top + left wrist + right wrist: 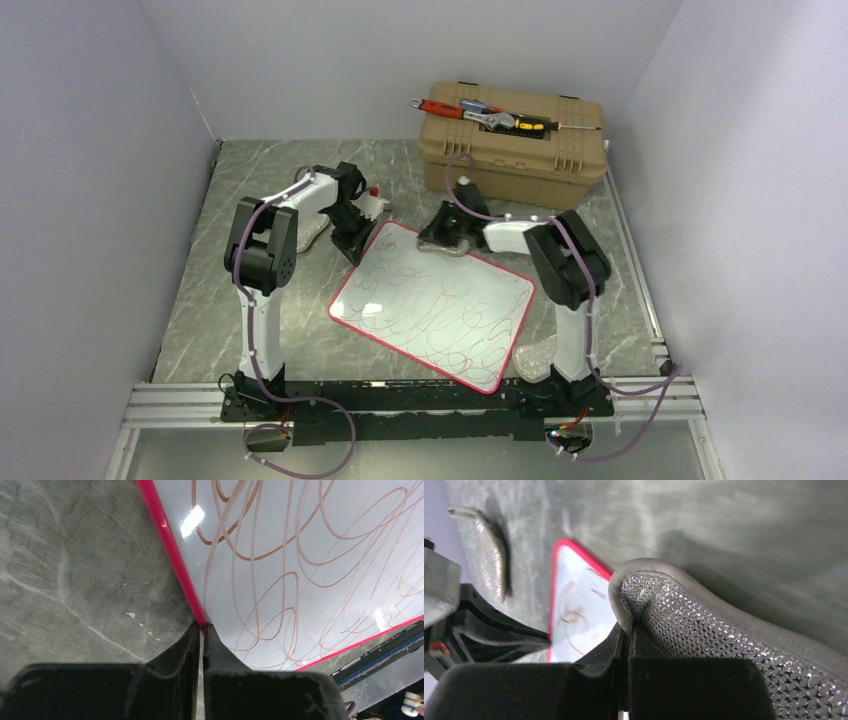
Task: Erase the whiteboard
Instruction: Hold the whiteboard at the center of the board.
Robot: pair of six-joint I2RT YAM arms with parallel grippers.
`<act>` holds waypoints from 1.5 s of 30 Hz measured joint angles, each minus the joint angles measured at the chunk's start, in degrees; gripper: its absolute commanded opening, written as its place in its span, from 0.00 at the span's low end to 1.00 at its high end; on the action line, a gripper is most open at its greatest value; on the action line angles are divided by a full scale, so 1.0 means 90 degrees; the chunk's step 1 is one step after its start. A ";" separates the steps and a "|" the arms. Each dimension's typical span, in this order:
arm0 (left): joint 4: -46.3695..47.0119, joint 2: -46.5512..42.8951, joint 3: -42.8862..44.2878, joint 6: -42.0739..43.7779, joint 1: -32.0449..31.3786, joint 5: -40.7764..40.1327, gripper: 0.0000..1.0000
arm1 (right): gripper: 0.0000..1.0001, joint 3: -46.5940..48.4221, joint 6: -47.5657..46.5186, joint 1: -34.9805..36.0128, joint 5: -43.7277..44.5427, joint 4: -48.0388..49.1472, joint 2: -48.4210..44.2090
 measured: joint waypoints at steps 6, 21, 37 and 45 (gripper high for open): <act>0.0019 -0.0017 -0.0022 -0.0002 0.0000 0.0000 0.04 | 0.00 0.2115 0.0245 0.0916 -0.0391 -0.0039 0.1559; 0.0090 -0.0068 -0.0090 0.0002 0.0000 0.0000 0.04 | 0.00 -0.1790 0.0610 0.0240 -0.1401 0.0811 -0.0787; 0.0092 -0.0078 -0.0095 -0.0002 0.0000 -0.0002 0.04 | 0.00 0.0306 0.0612 0.0906 -0.1530 -0.0449 0.0440; 0.0124 -0.0104 -0.0126 0.0002 0.0000 0.0000 0.04 | 0.00 -0.3113 0.0614 0.0158 -0.1190 -0.1003 -0.2788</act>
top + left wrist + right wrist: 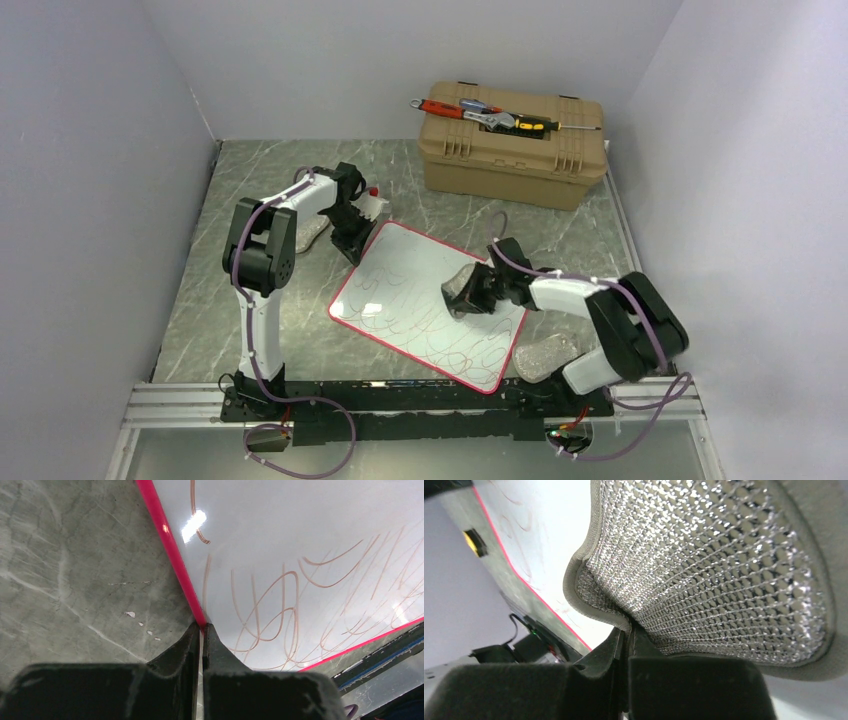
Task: Erase the whiteboard
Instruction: Hold the whiteboard at the center of the board.
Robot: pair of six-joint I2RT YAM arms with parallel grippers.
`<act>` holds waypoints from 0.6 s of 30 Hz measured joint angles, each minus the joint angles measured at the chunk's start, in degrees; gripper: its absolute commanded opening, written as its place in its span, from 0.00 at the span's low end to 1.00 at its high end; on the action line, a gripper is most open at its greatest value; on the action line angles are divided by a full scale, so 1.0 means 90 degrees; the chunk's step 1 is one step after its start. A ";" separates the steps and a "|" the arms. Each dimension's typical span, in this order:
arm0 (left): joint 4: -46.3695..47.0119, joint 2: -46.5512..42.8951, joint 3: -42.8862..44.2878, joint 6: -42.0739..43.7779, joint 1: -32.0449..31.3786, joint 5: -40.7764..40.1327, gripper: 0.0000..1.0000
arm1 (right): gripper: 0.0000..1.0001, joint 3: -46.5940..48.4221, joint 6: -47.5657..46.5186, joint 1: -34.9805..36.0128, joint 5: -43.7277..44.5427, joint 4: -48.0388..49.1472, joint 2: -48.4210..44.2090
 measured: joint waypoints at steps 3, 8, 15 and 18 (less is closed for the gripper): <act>0.0022 -0.0017 -0.0024 -0.0002 0.0000 0.0000 0.04 | 0.00 -0.0165 -0.0104 0.0041 0.0202 -0.0758 -0.0597; 0.0024 -0.0019 -0.0024 0.0000 0.0000 0.0000 0.04 | 0.00 0.0160 -0.0527 0.0073 0.0775 -0.2810 -0.1358; 0.0044 -0.0034 -0.0049 0.0000 0.0000 0.0002 0.04 | 0.00 0.0488 -0.0862 0.0068 0.1158 -0.4197 -0.1795; 0.0070 -0.0049 -0.0073 0.0000 0.0000 0.0002 0.04 | 0.00 0.0304 -0.0809 0.0078 0.0959 -0.3728 -0.1188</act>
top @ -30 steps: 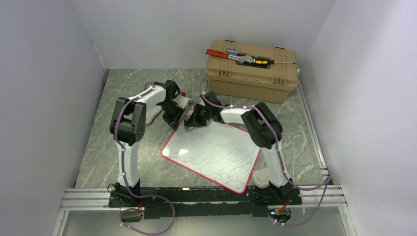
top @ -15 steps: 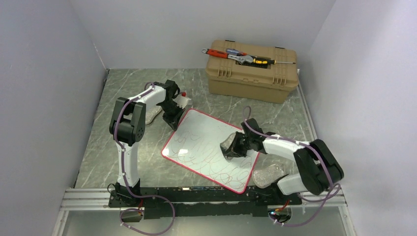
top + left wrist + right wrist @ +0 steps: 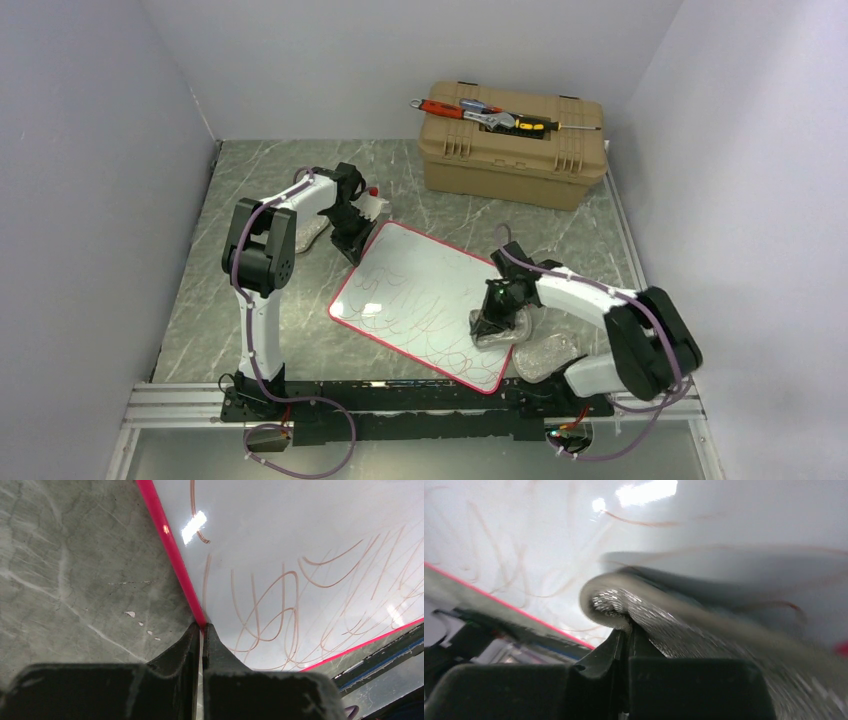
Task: Erase the whiteboard
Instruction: Hold the whiteboard at the center of the board.
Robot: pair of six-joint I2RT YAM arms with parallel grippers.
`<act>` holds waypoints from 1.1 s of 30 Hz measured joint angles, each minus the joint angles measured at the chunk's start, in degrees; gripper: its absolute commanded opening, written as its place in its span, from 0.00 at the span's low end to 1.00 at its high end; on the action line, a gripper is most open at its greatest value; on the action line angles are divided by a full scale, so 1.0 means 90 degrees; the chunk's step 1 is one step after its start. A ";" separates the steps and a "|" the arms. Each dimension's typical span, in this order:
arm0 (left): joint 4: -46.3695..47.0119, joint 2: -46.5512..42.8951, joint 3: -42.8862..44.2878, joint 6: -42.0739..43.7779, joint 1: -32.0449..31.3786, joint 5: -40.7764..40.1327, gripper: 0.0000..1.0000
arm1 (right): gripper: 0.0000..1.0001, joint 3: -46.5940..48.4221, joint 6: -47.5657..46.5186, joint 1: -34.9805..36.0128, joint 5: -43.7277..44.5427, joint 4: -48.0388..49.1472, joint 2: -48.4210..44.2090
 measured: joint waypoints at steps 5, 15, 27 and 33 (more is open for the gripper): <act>-0.0002 0.0002 0.0024 0.0000 0.0000 0.0002 0.04 | 0.00 0.0316 0.0624 0.0265 -0.1613 0.1702 0.1571; -0.0005 0.0000 0.0041 -0.0002 0.0000 -0.0002 0.04 | 0.00 0.1758 0.1707 0.1161 -0.2735 0.5603 0.4133; 0.0046 -0.0041 -0.0005 0.0000 0.0000 -0.0002 0.04 | 0.00 -0.0984 0.1581 0.0673 -0.0112 0.4165 0.0498; 0.0044 -0.0041 -0.0002 0.0000 -0.0005 -0.0007 0.04 | 0.00 0.0165 0.1734 0.1117 -0.0109 0.4505 0.1916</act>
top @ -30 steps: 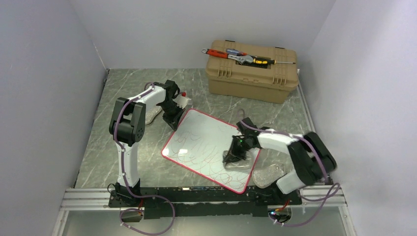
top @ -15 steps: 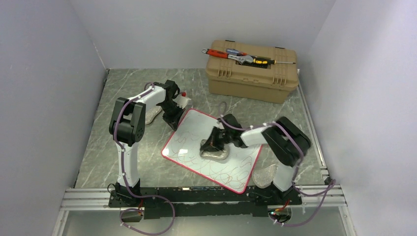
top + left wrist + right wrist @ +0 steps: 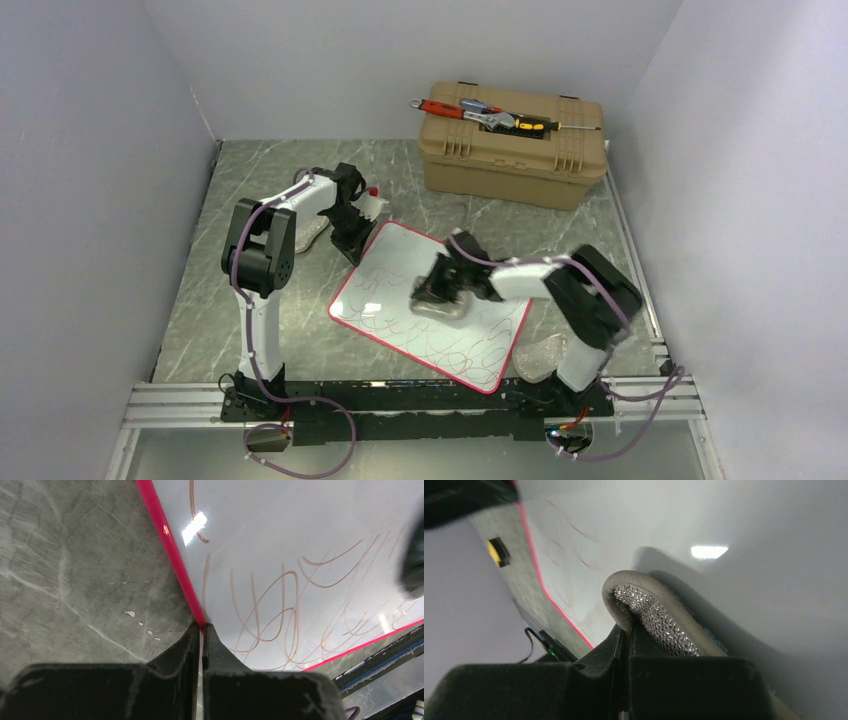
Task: Erase the whiteboard
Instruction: Hold the whiteboard at the center of the board.
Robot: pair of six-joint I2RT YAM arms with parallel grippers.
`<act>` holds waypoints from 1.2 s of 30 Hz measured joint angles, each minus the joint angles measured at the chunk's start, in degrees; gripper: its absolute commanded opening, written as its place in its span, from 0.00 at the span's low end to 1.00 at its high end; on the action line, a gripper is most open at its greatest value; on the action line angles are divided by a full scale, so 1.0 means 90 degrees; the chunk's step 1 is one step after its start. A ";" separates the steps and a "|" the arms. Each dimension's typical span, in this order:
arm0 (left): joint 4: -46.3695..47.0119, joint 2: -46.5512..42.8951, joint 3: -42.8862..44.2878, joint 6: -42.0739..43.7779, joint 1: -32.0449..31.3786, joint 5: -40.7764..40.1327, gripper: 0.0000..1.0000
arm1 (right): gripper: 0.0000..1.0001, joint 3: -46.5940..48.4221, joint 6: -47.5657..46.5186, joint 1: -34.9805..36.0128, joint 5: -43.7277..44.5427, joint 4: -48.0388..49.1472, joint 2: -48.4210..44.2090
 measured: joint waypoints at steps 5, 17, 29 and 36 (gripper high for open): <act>-0.0002 0.0000 0.0005 0.0000 -0.0002 -0.0012 0.04 | 0.00 0.2477 -0.0085 0.0471 -0.0083 0.0352 0.2098; -0.0027 0.0000 0.0029 -0.0002 -0.0032 -0.0073 0.04 | 0.00 -0.0651 -0.0155 -0.0656 0.0403 0.0933 -0.0362; -0.0041 0.0005 0.0049 -0.0002 -0.0049 -0.0100 0.04 | 0.00 0.0816 -0.0321 -0.0493 0.0614 0.0641 0.0801; -0.0046 0.0005 0.0051 -0.0002 -0.0049 -0.0102 0.04 | 0.00 0.2229 -0.0347 0.0066 0.0393 0.0906 0.2047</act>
